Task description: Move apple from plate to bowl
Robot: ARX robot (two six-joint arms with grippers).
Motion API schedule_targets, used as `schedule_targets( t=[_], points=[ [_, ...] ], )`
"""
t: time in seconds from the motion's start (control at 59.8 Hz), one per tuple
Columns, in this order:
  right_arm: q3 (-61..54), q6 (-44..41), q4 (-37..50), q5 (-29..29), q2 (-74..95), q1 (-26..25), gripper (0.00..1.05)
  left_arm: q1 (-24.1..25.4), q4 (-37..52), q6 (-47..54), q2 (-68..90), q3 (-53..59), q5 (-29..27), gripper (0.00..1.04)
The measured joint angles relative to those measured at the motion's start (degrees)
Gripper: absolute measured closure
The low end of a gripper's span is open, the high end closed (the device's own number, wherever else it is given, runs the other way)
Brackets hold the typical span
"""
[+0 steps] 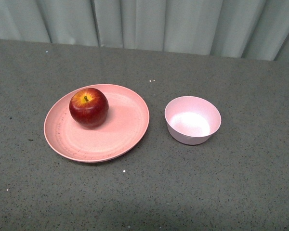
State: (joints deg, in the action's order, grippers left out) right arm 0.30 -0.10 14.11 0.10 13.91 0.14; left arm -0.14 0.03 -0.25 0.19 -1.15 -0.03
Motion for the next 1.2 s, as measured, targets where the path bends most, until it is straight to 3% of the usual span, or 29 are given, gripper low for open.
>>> schedule_targets(
  t=[0.284, 0.385, 0.569, 0.669, 0.736, 0.82, 1.071, 1.205],
  points=[
    [0.0, 0.0, -4.0, 0.0, -4.0, 0.0, 1.04, 0.0, 0.0, 0.0, 0.0, 0.0, 0.0, 0.07],
    [0.0, 0.0, -13.7, -0.1, -12.5, 0.0, 1.04, 0.0, 0.0, 0.0, 0.0, 0.0, 0.0, 0.07],
    [0.0, -0.1, -14.0, -0.1, -13.6, 0.0, 1.03, 0.0, 0.0, 0.0, 0.0, 0.0, 0.0, 0.07],
    [0.0, 0.0, -14.0, -0.2, -13.7, 0.0, 0.78, -0.2, -0.1, -0.1, 0.2, 0.0, -1.0, 0.07],
    [0.0, -0.1, -14.0, -0.2, -13.7, 0.0, 0.64, -4.0, -2.3, -3.8, 4.4, -0.6, -15.6, 0.07],
    [0.0, 0.0, -14.1, -0.1, -13.7, 0.0, 0.49, -4.5, 0.7, -5.2, 10.2, -0.7, -21.9, 0.07],
    [0.0, 0.0, -14.1, -0.2, -13.7, 0.0, 0.08, -4.8, 27.4, -8.9, 40.4, -5.5, -16.2, 0.07],
    [0.0, 0.0, -14.1, -0.1, -13.7, 0.0, 0.10, -7.2, 38.4, -10.6, 61.8, -12.7, -13.8, 0.07]
  ],
)
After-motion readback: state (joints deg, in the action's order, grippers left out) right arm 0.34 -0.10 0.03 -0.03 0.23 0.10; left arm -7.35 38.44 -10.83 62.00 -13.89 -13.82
